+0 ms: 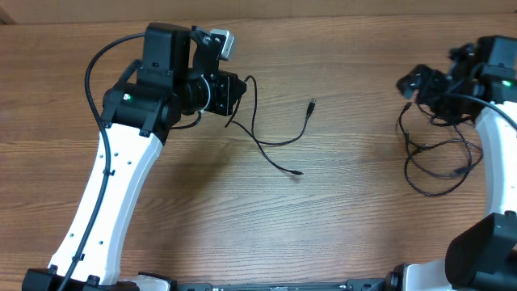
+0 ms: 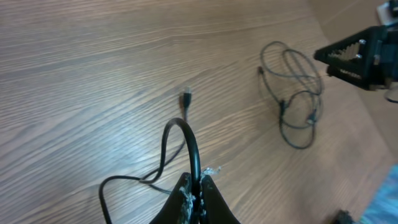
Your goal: Untangle cables
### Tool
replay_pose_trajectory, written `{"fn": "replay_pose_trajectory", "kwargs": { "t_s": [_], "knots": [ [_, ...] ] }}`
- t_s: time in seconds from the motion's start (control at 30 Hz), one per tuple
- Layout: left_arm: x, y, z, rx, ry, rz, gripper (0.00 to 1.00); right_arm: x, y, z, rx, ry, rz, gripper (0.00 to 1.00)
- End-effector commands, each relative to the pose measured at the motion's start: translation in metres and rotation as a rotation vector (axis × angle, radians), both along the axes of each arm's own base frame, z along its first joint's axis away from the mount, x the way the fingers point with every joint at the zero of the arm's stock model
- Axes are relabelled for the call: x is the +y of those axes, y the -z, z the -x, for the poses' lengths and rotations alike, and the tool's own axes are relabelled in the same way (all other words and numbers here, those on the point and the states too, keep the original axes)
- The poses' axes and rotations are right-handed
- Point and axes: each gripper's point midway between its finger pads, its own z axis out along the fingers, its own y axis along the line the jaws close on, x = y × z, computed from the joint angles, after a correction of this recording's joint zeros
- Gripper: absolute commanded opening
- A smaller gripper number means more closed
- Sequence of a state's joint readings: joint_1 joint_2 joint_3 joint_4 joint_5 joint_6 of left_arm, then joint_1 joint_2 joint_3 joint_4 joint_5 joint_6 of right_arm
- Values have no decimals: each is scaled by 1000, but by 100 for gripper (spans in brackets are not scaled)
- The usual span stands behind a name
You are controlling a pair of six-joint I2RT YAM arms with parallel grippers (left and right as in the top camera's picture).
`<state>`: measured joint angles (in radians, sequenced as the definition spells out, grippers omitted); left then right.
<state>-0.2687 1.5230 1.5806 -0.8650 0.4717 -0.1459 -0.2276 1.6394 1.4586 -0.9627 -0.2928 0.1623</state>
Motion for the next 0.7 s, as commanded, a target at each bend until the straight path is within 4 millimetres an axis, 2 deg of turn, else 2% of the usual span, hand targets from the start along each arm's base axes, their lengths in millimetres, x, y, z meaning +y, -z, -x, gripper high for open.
{"fn": "replay_pose_trajectory", "kwargs": {
  "t_s": [0.0, 0.13, 0.23, 0.3, 0.4, 0.43, 0.5, 0.57, 0.67],
  "knots": [
    [-2, 9, -2, -5, -12, -54, 4, 23, -5, 0, -15, -103, 16, 97],
    [-23, 31, 6, 51, 43, -67, 4, 46, 0, 6, 12, -170, 17, 97],
    [-50, 43, 18, 100, 132, -36, 4, 58, 6, 10, 28, -199, 13, 98],
    [-73, 42, 28, 112, 221, 24, 4, 64, 9, 12, 37, -214, 11, 98],
    [-99, 25, 38, 49, 354, 110, 5, 72, 14, 15, 49, -237, 11, 100],
    [-103, 18, 37, 23, 375, 134, 16, 74, 15, 16, 49, -248, 15, 100],
    [-106, 8, 33, -22, 386, 158, 59, 76, 15, 16, 47, -259, 18, 100],
    [-101, 4, 24, -49, 360, 150, 78, 76, 15, 16, 47, -260, 18, 100],
    [-83, 6, 12, -43, 299, 135, 82, 76, 15, 17, 52, -261, 17, 100]
  ]
}}
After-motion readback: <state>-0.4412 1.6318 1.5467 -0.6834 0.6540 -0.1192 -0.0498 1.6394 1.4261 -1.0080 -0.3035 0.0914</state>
